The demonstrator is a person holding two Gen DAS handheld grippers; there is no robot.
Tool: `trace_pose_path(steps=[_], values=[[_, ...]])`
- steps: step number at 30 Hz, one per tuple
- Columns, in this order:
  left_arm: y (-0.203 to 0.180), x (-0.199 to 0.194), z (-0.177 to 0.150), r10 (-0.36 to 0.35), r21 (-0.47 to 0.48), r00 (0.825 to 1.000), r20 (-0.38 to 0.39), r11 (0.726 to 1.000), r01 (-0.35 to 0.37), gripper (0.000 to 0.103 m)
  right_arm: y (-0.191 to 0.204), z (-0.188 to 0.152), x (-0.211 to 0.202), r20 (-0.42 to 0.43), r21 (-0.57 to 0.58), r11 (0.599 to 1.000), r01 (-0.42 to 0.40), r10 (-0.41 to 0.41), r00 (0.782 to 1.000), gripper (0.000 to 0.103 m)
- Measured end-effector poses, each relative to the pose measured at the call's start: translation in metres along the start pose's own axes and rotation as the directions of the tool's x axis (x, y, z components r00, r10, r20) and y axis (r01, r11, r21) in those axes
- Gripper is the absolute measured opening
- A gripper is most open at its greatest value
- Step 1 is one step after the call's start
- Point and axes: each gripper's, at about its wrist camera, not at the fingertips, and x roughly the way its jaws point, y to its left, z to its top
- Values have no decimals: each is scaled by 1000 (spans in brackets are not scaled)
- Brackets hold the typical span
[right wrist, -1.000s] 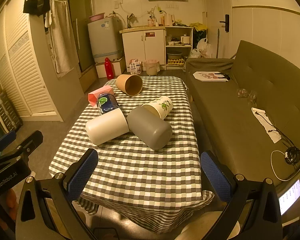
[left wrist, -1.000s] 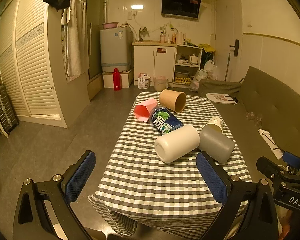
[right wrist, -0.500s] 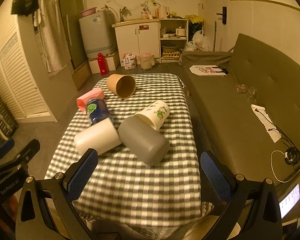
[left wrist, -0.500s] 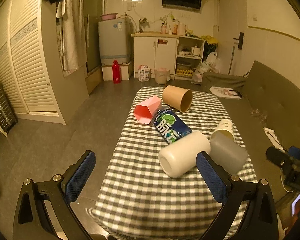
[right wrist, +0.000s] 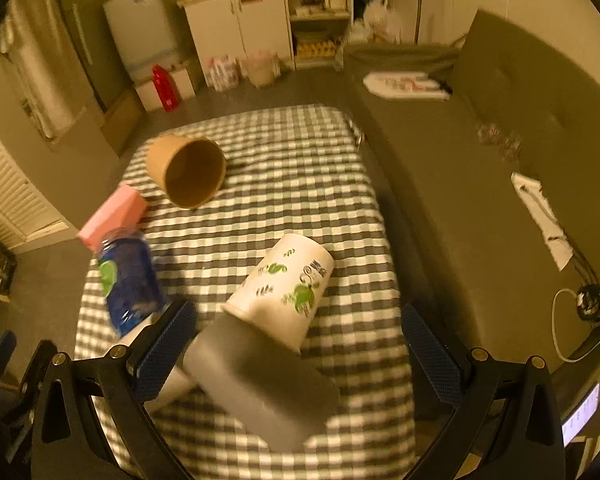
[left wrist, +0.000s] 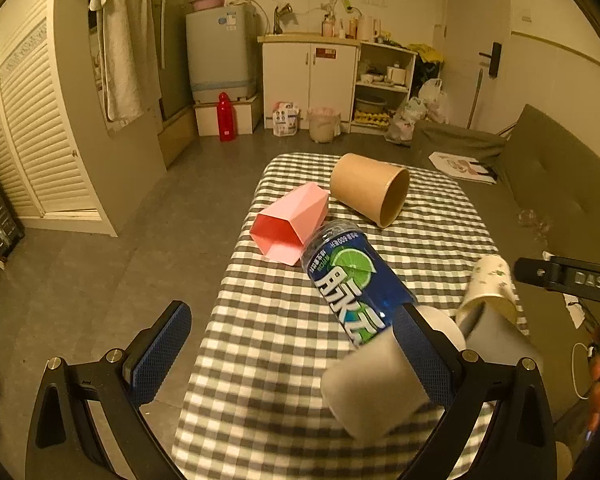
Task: Flip cup upside down
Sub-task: 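Reach the right gripper to the white leaf-print cup and grasp it, then lift the leaf-print cup with the right gripper and carry it toward the left gripper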
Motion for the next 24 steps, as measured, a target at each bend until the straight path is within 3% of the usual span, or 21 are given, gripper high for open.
trace_pose_path(steps=[11,15,19,24], values=[[5,20,-2,-17,-10,999,-41,1000,16,103,1,9,73,-164,57,998,11,-2,986,103],[6,19,-6,-12,-6,999,-53,1000,12,103,0,7,85,-200,88,995,-37,54,978,89],[9,15,-7,-9,-13,998,-55,1000,8,103,2,7,83,-182,99,994,-56,74,981,72],[10,-2,-5,0,-20,999,-39,1000,-1,103,2,17,54,-95,95,993,-76,85,992,69]])
